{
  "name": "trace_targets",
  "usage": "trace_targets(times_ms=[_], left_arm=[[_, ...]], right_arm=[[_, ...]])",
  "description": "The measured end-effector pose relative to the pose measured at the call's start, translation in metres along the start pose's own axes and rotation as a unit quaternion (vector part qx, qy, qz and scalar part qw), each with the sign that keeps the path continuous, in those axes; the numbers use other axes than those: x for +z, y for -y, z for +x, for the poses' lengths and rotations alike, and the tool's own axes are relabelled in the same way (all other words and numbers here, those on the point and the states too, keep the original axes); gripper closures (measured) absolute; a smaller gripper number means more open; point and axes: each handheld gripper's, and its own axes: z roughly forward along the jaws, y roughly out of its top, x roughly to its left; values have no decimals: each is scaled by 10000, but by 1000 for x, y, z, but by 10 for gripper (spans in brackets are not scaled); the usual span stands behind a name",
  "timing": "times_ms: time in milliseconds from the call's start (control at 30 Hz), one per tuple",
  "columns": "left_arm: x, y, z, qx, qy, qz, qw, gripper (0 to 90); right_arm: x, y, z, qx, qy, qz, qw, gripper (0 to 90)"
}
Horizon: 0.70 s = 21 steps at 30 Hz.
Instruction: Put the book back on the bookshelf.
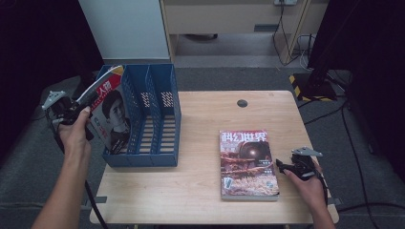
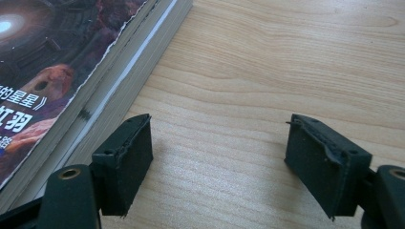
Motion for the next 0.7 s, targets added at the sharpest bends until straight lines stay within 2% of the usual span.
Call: trace_targets(times_ms=[200, 700], left_arm=[[-1, 6, 2, -41, -53, 47, 10000, 838], [-5, 7, 6, 171, -256, 262, 9992, 835]], right_arm=[[0, 0, 0, -8, -6, -1, 10000, 243], [0, 0, 0, -12, -9, -1, 10000, 243]])
